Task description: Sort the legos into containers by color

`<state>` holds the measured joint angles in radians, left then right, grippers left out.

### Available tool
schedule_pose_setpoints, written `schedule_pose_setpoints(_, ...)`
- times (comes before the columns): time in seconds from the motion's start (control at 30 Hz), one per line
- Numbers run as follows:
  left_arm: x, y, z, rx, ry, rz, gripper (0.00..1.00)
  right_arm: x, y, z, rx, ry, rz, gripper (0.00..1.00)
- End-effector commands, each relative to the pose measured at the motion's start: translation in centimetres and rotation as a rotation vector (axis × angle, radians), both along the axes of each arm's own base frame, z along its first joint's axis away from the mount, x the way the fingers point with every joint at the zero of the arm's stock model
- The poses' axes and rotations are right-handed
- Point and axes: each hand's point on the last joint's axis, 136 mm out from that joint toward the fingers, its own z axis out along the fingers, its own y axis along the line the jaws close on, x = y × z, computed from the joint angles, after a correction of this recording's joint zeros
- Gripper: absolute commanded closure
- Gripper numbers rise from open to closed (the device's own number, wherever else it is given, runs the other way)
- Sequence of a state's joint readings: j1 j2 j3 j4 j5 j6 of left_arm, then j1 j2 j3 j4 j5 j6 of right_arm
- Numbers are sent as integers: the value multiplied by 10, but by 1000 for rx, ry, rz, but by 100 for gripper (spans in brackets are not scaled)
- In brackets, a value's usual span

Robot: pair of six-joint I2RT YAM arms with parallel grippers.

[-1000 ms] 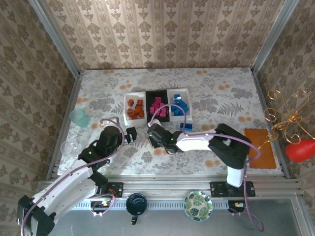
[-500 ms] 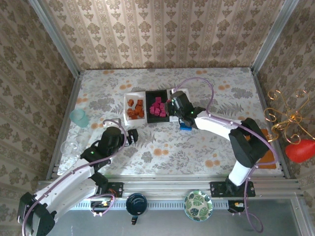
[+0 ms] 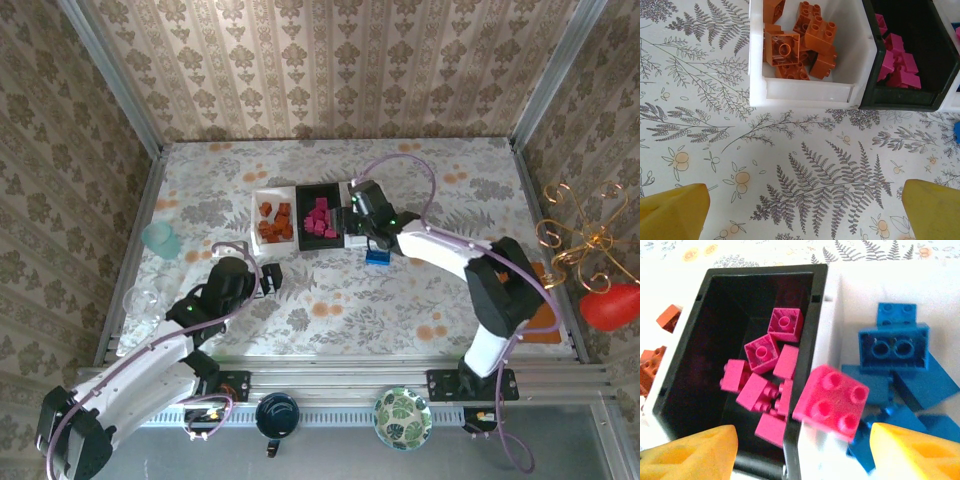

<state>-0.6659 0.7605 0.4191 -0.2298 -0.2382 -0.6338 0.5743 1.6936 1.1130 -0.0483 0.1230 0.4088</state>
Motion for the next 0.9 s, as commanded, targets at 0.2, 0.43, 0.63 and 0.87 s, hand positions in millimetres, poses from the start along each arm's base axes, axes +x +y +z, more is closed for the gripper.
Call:
schedule_pose_setpoints(0.2,5,-3,0,-37,-5,10,0,-75,-45,-42,-15,82,-94,8)
schedule_pose_setpoints(0.43,6,-4,-2,-39,2,8,0,-62,-60,-82,-99,125,-150,0)
schedule_pose_setpoints(0.63,5,-1,-2,-34,8,13,0,-42,-62,-111,-171,166,-181,0)
schedule_pose_setpoints(0.87,4,1,2,-34,-2,15,0,-58,-72,-118,-182,189,-189,20)
